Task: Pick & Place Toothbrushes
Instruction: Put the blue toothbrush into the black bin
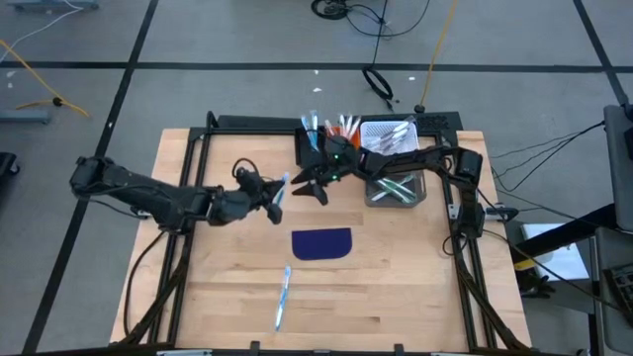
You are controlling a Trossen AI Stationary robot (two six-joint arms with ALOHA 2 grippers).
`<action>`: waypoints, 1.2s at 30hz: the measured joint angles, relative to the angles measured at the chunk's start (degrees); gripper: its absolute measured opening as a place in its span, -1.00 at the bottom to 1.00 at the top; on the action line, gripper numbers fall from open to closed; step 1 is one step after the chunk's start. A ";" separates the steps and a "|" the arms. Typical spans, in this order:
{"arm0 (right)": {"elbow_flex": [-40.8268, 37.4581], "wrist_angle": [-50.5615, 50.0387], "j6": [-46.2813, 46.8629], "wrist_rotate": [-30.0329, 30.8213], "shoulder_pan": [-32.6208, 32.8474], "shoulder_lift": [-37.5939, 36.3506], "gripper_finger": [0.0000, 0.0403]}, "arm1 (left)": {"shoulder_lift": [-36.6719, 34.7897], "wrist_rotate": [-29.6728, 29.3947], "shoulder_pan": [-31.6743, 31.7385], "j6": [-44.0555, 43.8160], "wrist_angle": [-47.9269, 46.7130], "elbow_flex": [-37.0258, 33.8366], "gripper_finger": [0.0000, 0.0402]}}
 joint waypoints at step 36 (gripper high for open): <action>0.00 10.14 4.30 6.44 4.16 0.02 -0.01 | 3.19 4.40 6.34 7.63 11.25 0.09 -1.00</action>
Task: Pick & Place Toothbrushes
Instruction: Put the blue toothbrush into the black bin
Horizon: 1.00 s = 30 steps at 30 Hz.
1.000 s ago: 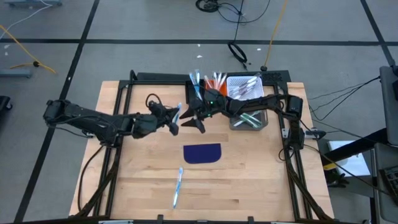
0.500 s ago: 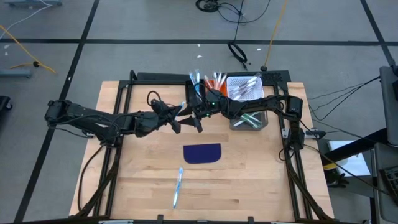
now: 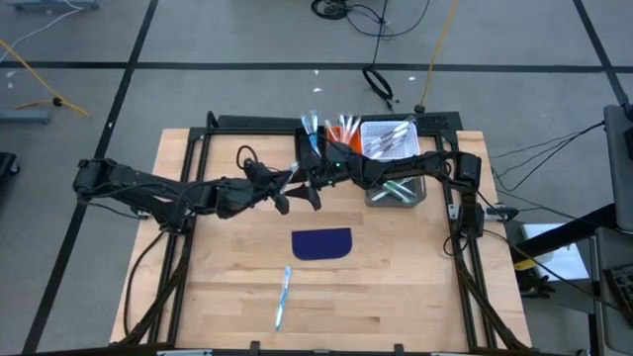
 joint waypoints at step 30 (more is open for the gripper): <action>-0.03 0.27 -0.47 1.21 -1.87 -0.04 -0.96 | -2.69 0.85 -0.08 7.53 -0.06 -0.07 -0.48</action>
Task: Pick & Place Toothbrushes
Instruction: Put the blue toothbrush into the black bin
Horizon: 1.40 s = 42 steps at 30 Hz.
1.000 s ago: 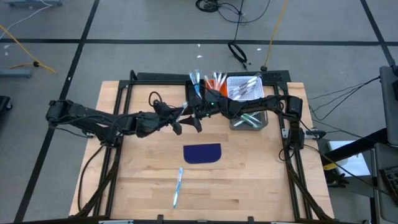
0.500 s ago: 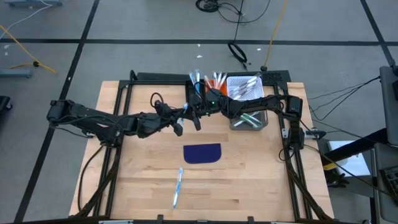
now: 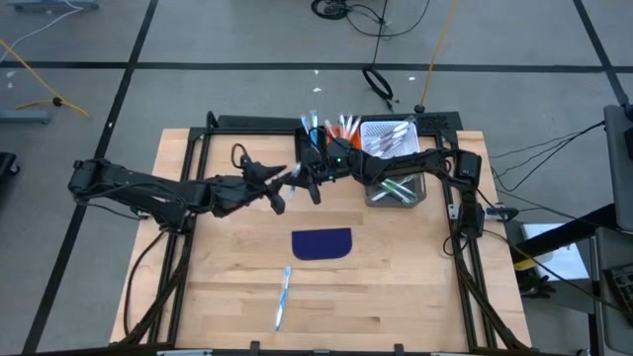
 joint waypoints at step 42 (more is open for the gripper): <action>0.01 -8.46 6.26 10.66 -16.09 0.04 -0.96 | 2.26 0.40 -8.30 -12.27 -10.36 0.02 -0.20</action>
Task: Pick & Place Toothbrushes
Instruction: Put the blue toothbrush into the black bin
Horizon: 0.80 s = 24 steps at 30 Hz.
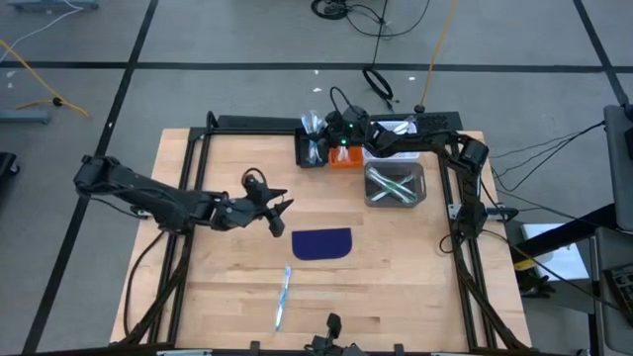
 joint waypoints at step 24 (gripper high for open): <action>0.08 4.43 2.14 4.49 1.50 2.83 -0.96 | 2.24 0.08 -0.22 -0.89 2.73 -0.04 -0.20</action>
